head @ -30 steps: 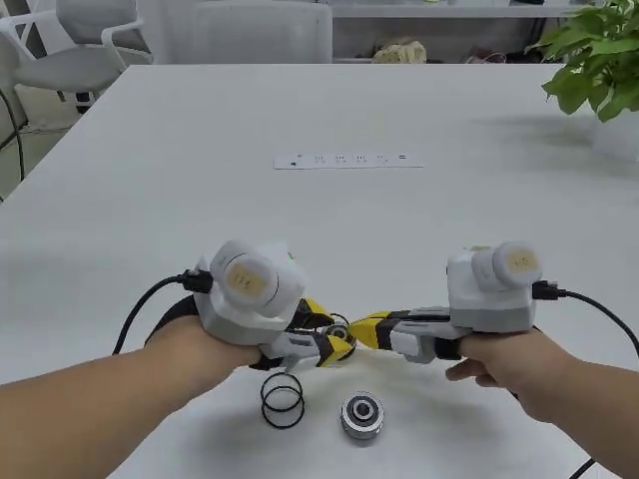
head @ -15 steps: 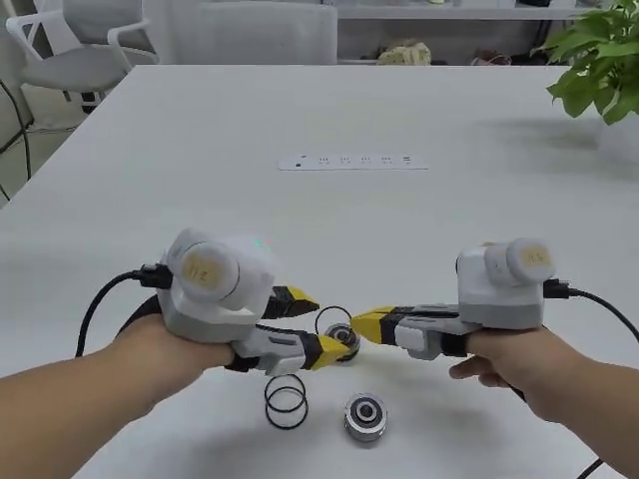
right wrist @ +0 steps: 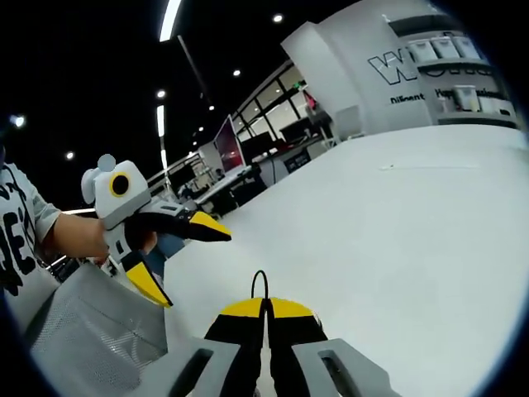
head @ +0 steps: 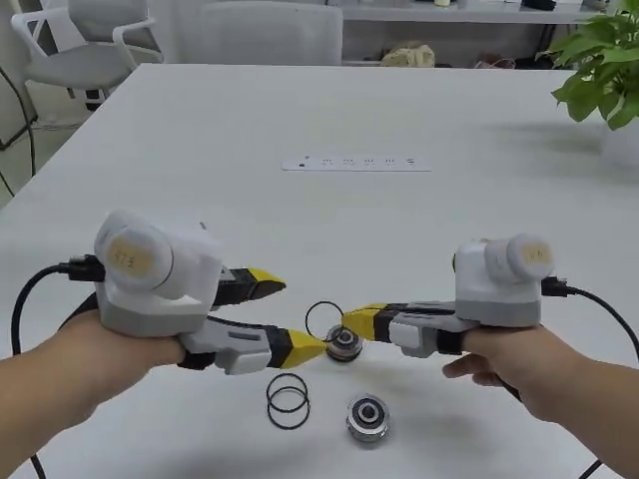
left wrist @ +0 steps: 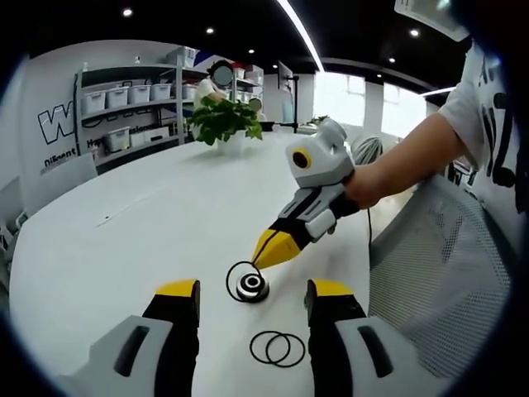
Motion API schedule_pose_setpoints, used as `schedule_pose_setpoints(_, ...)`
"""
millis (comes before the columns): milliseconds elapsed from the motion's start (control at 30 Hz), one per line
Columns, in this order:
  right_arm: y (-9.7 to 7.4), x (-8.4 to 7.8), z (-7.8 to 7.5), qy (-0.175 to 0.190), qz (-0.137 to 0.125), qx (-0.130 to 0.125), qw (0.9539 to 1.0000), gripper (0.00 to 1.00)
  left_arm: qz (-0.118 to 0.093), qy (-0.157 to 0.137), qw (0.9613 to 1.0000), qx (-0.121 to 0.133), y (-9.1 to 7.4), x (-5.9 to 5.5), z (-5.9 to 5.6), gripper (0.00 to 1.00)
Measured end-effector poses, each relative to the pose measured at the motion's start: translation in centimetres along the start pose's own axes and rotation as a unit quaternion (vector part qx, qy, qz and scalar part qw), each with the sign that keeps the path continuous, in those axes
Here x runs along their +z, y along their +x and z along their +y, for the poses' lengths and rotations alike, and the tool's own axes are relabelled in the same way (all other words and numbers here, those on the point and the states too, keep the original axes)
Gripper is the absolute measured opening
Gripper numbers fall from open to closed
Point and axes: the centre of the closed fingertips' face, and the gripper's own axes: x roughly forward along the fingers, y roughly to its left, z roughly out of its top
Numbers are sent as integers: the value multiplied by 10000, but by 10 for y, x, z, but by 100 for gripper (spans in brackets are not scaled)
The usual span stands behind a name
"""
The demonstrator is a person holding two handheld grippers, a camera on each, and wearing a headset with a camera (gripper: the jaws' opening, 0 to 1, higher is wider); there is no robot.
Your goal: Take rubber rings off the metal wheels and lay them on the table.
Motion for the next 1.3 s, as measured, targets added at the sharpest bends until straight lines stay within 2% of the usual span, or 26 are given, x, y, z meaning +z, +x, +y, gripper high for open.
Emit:
schedule_pose_setpoints(267,6,2,12,24,14,135,9999,0,-105,-89,9998,140,-18,1,2,57)
schedule_pose_setpoints(533,16,2,26,73,65,345,9994,0,-139,-137,9997,172,-28,0,-2,63)
schedule_pose_setpoints(633,18,-2,31,59,136,409,9991,0,-154,-125,9996,189,-33,-2,-2,64)
schedule_pose_setpoints(833,23,-12,37,82,326,532,9980,0,-97,-146,9995,246,-45,-11,-1,66)
schedule_pose_setpoints(1067,26,-26,45,184,566,650,9961,0,-41,-223,9993,296,-50,-20,0,68)
schedule_pose_setpoints(1300,27,-37,52,220,788,769,9937,0,-62,-171,9996,235,-52,-19,-8,72)
